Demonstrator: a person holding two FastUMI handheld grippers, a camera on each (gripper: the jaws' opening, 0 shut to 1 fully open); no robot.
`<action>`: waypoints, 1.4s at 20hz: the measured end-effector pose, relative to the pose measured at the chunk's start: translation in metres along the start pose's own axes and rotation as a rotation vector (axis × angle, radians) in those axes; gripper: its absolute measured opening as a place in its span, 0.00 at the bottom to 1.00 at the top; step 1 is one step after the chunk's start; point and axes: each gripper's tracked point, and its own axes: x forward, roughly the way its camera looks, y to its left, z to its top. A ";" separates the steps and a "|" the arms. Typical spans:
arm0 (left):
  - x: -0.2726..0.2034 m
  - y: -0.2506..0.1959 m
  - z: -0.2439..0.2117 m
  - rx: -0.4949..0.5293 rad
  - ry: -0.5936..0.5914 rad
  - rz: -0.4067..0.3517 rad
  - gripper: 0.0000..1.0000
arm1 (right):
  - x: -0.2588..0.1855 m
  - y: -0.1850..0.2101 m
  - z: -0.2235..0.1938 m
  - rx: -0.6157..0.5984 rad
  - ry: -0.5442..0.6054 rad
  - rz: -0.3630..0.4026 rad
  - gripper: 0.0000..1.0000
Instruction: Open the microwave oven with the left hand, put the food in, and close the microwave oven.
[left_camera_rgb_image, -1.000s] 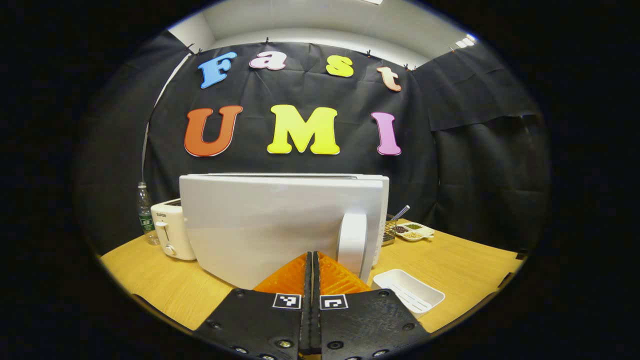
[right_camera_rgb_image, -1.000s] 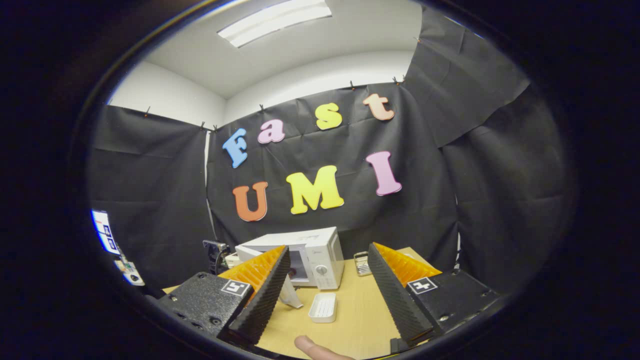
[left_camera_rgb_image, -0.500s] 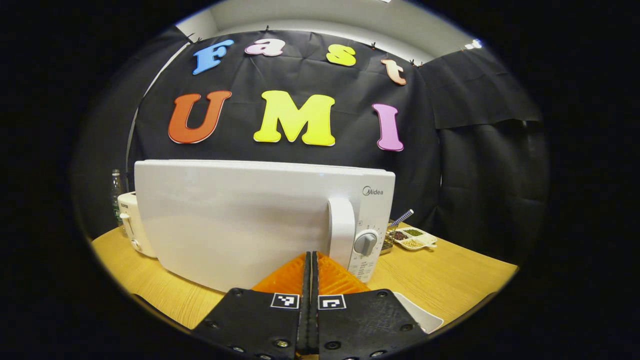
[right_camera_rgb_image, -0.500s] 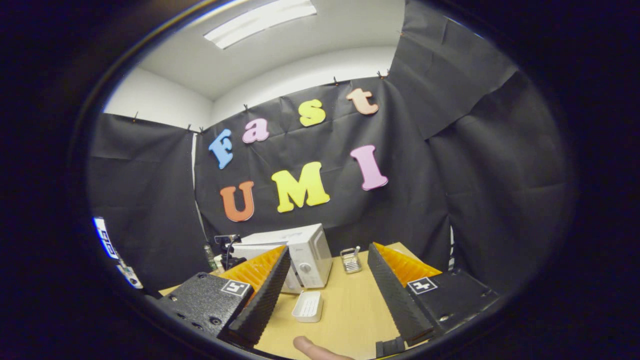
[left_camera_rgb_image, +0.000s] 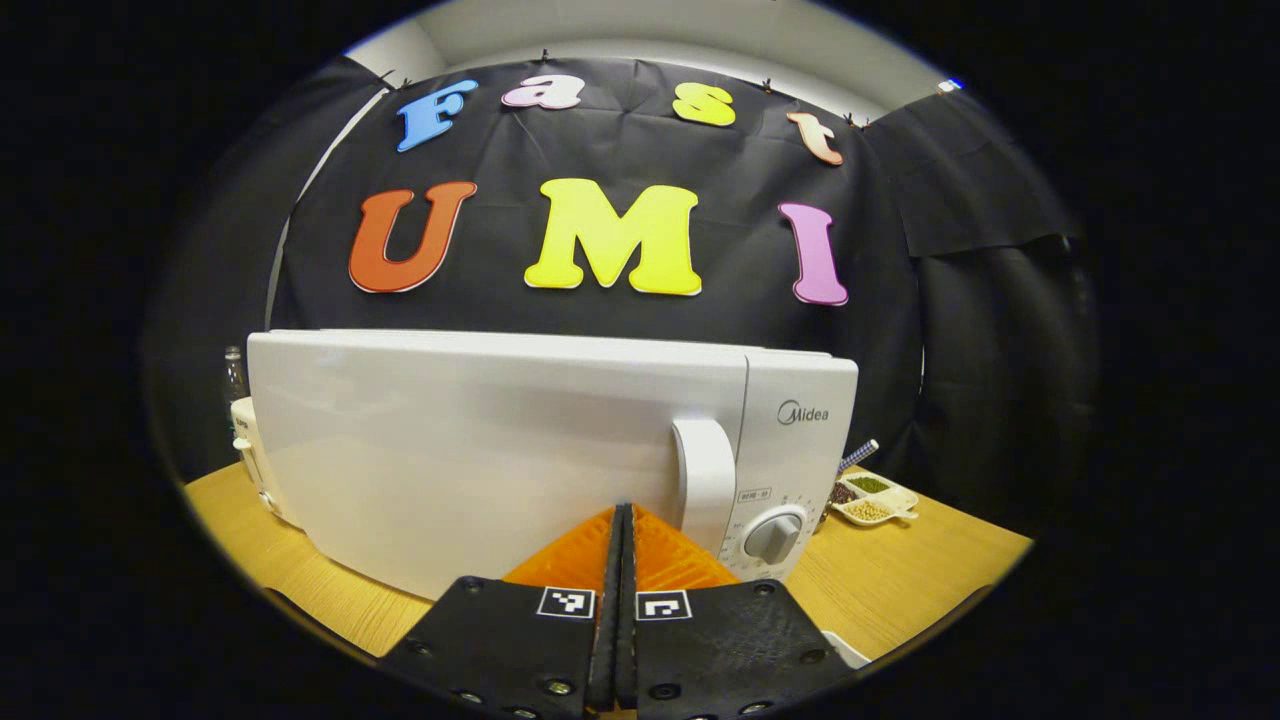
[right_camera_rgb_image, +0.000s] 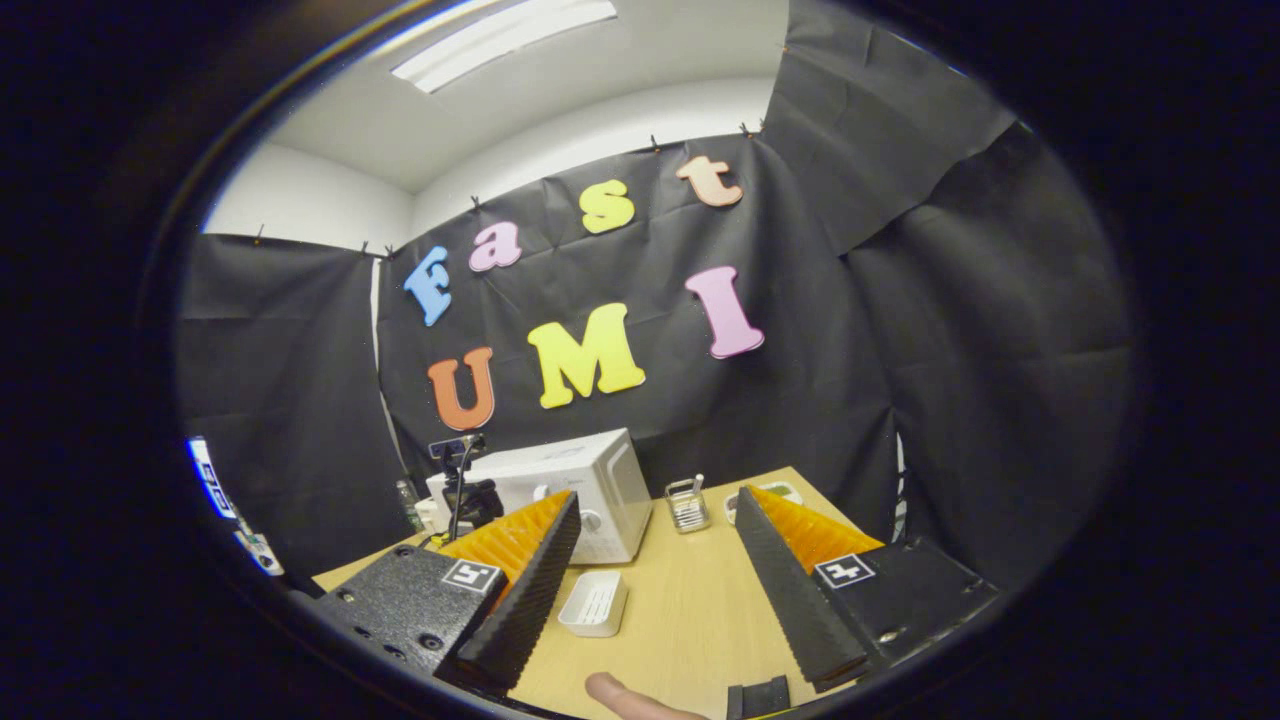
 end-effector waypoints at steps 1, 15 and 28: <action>0.001 0.000 -0.002 0.000 -0.002 -0.003 0.01 | 0.002 -0.001 -0.001 0.004 0.004 -0.008 0.99; -0.034 0.022 -0.015 -0.065 0.151 0.018 0.08 | -0.018 0.018 0.011 -0.040 -0.001 -0.057 0.99; -0.223 0.043 0.119 0.016 -0.016 0.143 0.94 | -0.030 0.036 0.017 -0.055 0.029 -0.106 0.99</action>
